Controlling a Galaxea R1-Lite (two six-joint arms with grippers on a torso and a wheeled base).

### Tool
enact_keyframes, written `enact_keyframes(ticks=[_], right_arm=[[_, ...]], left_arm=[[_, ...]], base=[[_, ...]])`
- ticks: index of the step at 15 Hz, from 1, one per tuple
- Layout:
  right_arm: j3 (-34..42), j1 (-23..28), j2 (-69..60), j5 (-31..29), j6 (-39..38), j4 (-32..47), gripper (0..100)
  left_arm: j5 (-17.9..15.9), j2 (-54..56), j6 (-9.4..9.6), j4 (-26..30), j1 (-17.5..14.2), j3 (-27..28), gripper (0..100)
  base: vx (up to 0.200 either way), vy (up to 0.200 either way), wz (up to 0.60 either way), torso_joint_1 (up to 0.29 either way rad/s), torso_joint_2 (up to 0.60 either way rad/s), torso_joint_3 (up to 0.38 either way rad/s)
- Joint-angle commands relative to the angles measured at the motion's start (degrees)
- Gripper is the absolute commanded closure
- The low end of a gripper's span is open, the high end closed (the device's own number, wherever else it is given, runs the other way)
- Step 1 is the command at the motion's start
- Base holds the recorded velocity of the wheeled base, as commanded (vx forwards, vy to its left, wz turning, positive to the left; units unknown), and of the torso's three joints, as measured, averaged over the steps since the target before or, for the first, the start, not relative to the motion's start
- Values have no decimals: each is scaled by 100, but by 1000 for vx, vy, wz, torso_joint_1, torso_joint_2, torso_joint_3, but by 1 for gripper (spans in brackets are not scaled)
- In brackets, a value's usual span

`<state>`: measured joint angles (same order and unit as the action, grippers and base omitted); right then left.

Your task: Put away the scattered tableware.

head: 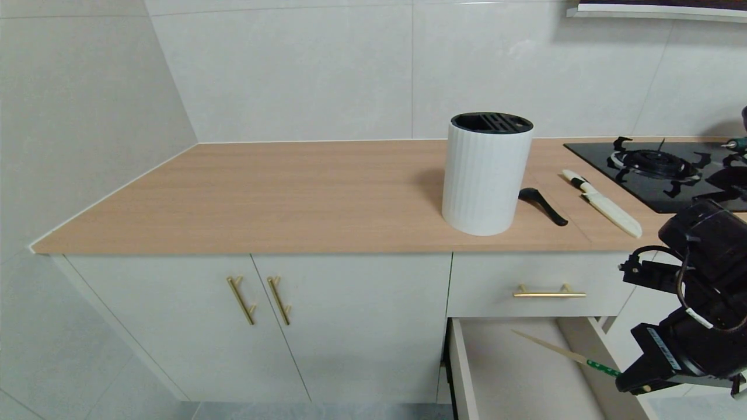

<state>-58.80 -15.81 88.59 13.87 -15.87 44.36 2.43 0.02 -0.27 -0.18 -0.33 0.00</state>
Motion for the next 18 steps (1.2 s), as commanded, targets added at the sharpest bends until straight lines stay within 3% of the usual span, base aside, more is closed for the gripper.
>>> enact_keyframes(ticks=[1, 18], right_arm=[[35, -1, 36, 1, -4, -6, 100], [228, -1, 9, -7, -4, -446, 100]], left_arm=[[4, -2, -8, 1, -2, 0, 0], [-5, -2, -8, 1, -2, 0, 0]], base=[[0, 0, 0, -139, 349, 203], [0, 0, 0, -144, 440, 292]])
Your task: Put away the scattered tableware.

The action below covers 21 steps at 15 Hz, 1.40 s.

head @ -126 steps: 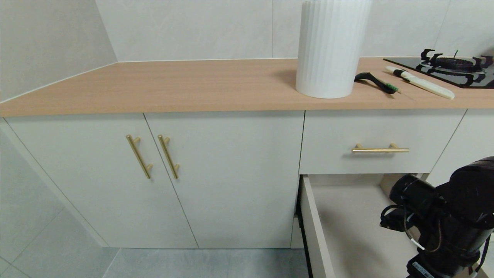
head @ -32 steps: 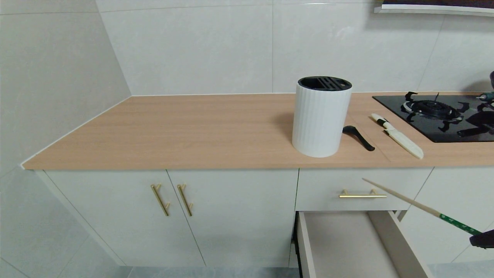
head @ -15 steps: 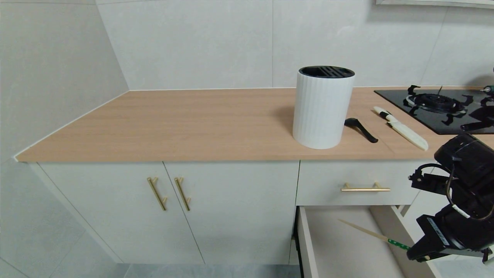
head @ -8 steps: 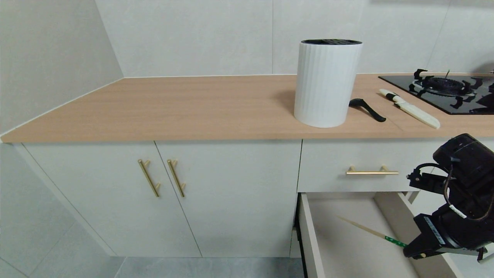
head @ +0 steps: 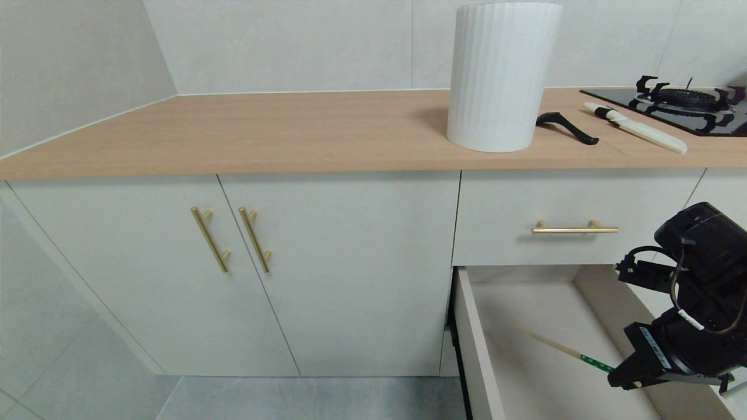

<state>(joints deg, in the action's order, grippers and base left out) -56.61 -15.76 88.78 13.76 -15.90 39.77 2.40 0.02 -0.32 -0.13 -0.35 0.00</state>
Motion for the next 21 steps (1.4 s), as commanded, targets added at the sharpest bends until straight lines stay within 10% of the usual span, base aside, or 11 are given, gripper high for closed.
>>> enact_keyframes(ticks=[1, 21], right_arm=[[107, 3, -10, -14, -1, -206, 100], [1451, -656, 3453, -2044, -520, -5831, 100]], left_arm=[[6, -2, -3, -4, 0, 0, 0], [-3, -2, -3, -4, 0, 0, 0]], base=[[0, 0, 0, -32, 129, 105], [0, 0, 0, -1, 4, 2]])
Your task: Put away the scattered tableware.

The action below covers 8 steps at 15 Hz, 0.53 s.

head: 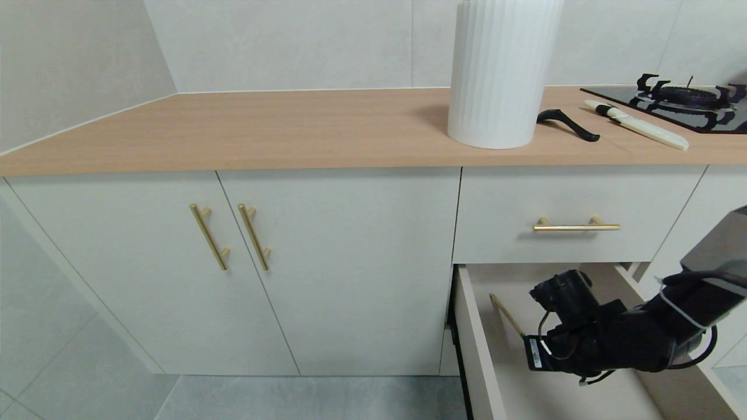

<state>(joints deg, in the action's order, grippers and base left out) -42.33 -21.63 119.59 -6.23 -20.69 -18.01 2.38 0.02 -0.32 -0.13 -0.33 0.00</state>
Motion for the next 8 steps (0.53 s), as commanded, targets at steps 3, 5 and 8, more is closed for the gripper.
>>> enact_keyframes(ticks=[3, 5, 8], right_arm=[[-4, -114, 627, -186, -49, -159, 100], [-4, -114, 697, -265, -58, -291, 100], [5, -114, 803, -449, -58, -458, 100]], left_arm=[[8, -2, -3, -4, -2, 0, 0], [8, -2, -3, -4, -2, 0, 0], [0, -2, 5, -4, -2, 0, 0]], base=[[0, 0, 0, 0, 0, 0], [0, 0, 0, 0, 0, 0], [0, 0, 0, 0, 0, 0]])
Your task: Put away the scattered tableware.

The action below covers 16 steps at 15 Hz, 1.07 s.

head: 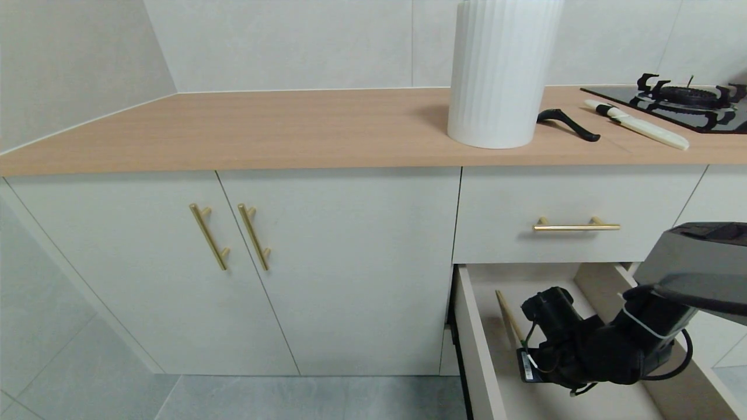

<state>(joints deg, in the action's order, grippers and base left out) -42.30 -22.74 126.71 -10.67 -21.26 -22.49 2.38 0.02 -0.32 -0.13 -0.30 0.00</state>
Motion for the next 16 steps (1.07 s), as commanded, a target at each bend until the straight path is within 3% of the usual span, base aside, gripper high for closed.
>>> enact_keyframes(ticks=[1, 3, 4, 10, 12, 13, 16], right_arm=[[3, -3, 91, -6, -1, -10, 100], [3, -3, 82, -14, -1, -36, 100], [3, -3, 91, -14, -1, -36, 0], [20, -20, 12, -23, -54, -36, 0], [152, 76, -700, -129, -36, 26, 0], [275, 322, -1465, -58, 34, 316, 0], [-305, 665, -3398, 337, 491, 2794, 0]], left_arm=[[8, -2, -3, -4, -5, 0, 0], [8, -2, -3, -4, -5, 0, 0], [0, -2, -3, 5, -5, 0, 0], [0, -2, 5, -4, -5, 0, 0], [8, -2, -3, -4, -5, 0, 0], [0, -2, 5, 5, -5, 0, 0], [8, -2, -3, -4, -5, 0, 0]], base=[[0, 0, 0, 0, 0, 0], [0, 0, 0, 0, 0, 0], [0, 0, 0, 0, 0, 0], [0, 0, 0, 0, 0, 0], [0, 0, 0, 0, 0, 0], [0, 0, 0, 0, 0, 0], [0, 0, 0, 0, 0, 0]])
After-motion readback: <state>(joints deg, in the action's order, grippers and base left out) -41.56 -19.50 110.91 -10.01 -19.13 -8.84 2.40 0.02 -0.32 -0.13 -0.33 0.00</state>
